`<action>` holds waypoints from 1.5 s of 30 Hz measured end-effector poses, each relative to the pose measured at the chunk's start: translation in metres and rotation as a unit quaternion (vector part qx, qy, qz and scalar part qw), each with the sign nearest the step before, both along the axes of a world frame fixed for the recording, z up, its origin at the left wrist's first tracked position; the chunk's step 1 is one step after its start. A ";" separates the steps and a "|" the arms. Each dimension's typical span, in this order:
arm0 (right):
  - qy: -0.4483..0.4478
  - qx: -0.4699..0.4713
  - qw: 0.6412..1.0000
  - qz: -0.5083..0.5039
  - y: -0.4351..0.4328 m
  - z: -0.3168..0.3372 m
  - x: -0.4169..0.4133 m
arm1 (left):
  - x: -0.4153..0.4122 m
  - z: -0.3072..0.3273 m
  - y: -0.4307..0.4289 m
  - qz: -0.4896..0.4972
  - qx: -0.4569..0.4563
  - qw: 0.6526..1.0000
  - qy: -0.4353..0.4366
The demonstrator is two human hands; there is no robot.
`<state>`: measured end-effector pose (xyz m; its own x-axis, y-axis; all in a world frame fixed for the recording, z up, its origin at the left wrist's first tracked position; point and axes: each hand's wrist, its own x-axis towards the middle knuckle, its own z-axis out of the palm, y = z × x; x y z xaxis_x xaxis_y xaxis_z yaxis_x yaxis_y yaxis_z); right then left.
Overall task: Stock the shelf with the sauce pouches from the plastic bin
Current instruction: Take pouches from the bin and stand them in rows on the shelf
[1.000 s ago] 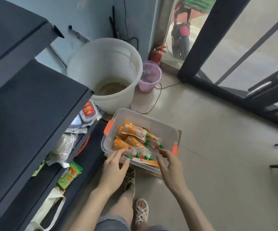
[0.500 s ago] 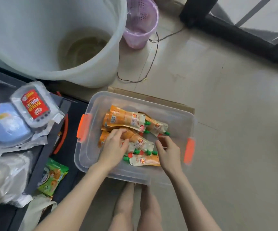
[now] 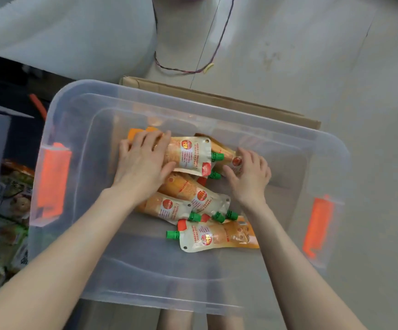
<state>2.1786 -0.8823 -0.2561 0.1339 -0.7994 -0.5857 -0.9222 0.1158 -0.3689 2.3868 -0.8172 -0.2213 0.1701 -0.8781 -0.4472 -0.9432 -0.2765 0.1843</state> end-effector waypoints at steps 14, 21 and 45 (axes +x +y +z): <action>-0.088 0.085 0.992 -0.006 -0.005 0.025 -0.025 | -0.004 0.017 0.018 0.109 0.027 0.992 0.058; -0.118 0.099 0.987 -0.052 0.002 0.111 -0.048 | -0.006 0.097 0.031 0.233 0.025 0.951 0.201; -0.479 0.429 0.752 0.146 0.100 0.451 0.032 | -0.099 0.422 0.247 0.691 -0.373 0.448 0.427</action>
